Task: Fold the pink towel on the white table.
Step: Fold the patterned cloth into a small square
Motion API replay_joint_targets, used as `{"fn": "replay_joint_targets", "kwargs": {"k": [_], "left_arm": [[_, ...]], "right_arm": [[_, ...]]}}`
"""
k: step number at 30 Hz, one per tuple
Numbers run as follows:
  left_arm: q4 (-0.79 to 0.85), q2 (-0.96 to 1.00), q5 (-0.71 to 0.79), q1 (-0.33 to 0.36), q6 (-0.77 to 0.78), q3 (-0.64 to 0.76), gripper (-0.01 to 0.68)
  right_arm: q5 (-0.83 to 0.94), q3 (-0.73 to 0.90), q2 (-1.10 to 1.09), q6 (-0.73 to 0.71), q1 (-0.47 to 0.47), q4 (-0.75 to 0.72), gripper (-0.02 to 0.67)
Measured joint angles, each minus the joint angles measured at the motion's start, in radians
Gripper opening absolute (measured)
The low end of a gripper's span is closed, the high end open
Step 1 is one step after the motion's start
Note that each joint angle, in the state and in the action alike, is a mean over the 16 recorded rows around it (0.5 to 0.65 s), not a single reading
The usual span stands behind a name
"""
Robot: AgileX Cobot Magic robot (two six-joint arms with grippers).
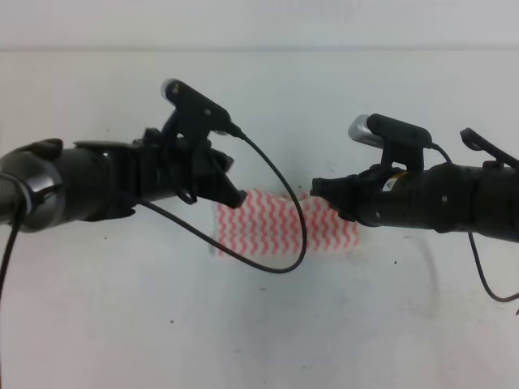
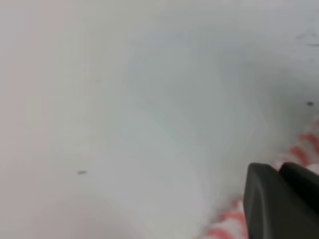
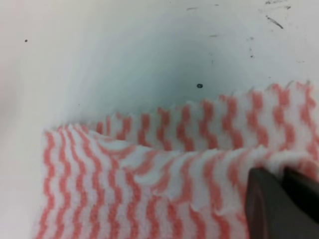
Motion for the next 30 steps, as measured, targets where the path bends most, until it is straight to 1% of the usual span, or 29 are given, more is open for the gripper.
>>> {"fn": "replay_joint_targets", "kwargs": {"k": [3, 12, 17, 26, 30], "left_arm": [[0.021, 0.016, 0.039, 0.0, -0.061, 0.003, 0.002], [0.097, 0.085, 0.148, 0.0, -0.133, 0.015, 0.0], [0.116, 0.119, 0.155, 0.0, -0.136, 0.02, 0.0], [0.122, 0.15, 0.121, 0.0, -0.121, 0.019, 0.0], [0.121, 0.145, 0.15, 0.0, -0.1, 0.019, 0.0]], "right_arm": [[0.001, 0.0, 0.002, 0.0, 0.0, 0.0, -0.002], [0.002, 0.0, 0.003, 0.001, 0.001, -0.002, -0.002], [0.003, 0.0, 0.004, 0.001, 0.001, -0.002, -0.002], [0.003, 0.0, 0.001, 0.0, 0.0, -0.003, -0.002], [0.003, 0.0, 0.0, 0.001, 0.0, -0.005, -0.002]]}}
